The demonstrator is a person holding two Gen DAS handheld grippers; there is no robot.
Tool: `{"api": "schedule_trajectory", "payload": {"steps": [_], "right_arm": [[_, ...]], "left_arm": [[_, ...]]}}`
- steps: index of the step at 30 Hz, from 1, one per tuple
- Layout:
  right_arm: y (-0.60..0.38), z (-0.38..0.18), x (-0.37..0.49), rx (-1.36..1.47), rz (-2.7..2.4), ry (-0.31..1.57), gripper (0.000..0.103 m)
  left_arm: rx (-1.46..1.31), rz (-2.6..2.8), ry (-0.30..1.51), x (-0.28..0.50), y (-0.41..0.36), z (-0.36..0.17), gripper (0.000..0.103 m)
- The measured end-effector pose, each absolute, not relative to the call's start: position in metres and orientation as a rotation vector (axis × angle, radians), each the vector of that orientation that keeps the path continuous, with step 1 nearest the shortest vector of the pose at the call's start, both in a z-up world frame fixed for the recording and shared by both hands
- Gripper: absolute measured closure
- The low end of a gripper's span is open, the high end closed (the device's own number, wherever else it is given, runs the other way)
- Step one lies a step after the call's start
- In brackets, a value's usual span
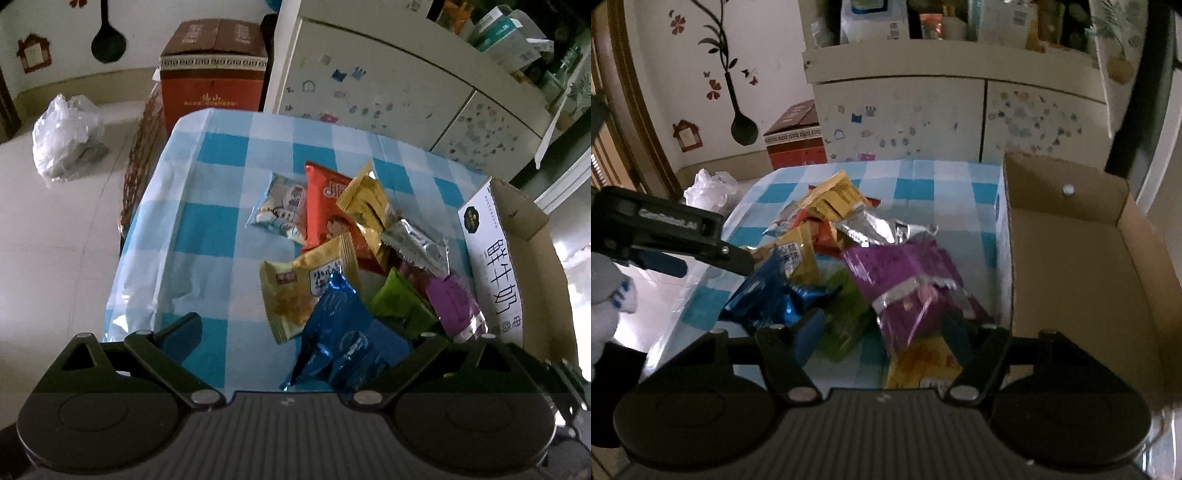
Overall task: Organize snacks
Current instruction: 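Grasp the purple snack packet with the right tool while the left tool grasps the dark blue packet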
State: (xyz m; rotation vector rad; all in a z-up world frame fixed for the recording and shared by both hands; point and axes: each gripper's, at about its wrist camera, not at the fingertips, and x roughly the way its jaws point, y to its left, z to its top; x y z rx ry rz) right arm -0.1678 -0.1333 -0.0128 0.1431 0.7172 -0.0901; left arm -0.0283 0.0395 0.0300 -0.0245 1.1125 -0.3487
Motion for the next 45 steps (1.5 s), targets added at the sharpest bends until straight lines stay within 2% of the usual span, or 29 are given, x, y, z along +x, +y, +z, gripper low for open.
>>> {"api": "schedule_trajectory", "payload": {"steps": [12, 14, 16, 26, 30, 38, 39, 43, 45], "right_arm": [[-0.141, -0.035, -0.129, 0.147, -0.178, 0.774, 0.032], [-0.144, -0.038, -0.126, 0.155, -0.195, 0.789, 0.035], [-0.146, -0.037, -0.127, 0.164, -0.208, 0.786, 0.044], [-0.163, -0.021, -0.134, 0.324, -0.174, 0.772, 0.060], [-0.176, -0.016, -0.138, 0.453, -0.150, 0.765, 0.062], [-0.176, -0.007, -0.142, 0.474, -0.135, 0.735, 0.064], [-0.177, -0.007, -0.142, 0.475, -0.135, 0.732, 0.064], [-0.178, -0.006, -0.145, 0.489, -0.132, 0.724, 0.064], [-0.179, -0.004, -0.146, 0.493, -0.131, 0.720, 0.064]], "left_arm": [[-0.069, -0.360, 1.144, -0.023, 0.041, 0.023, 0.003], [-0.064, -0.371, 1.150, -0.024, 0.039, 0.021, 0.003], [-0.062, -0.381, 1.156, -0.026, 0.037, 0.019, 0.003], [0.045, -0.484, 1.146, -0.044, 0.019, 0.011, 0.003], [0.116, -0.510, 1.127, -0.052, 0.007, 0.004, 0.003], [0.228, -0.523, 1.082, -0.061, -0.018, -0.011, 0.003], [0.236, -0.517, 1.081, -0.061, -0.020, -0.013, 0.005], [0.259, -0.502, 1.081, -0.059, -0.022, -0.020, 0.024], [0.252, -0.506, 1.075, -0.060, -0.020, -0.019, 0.027]]}}
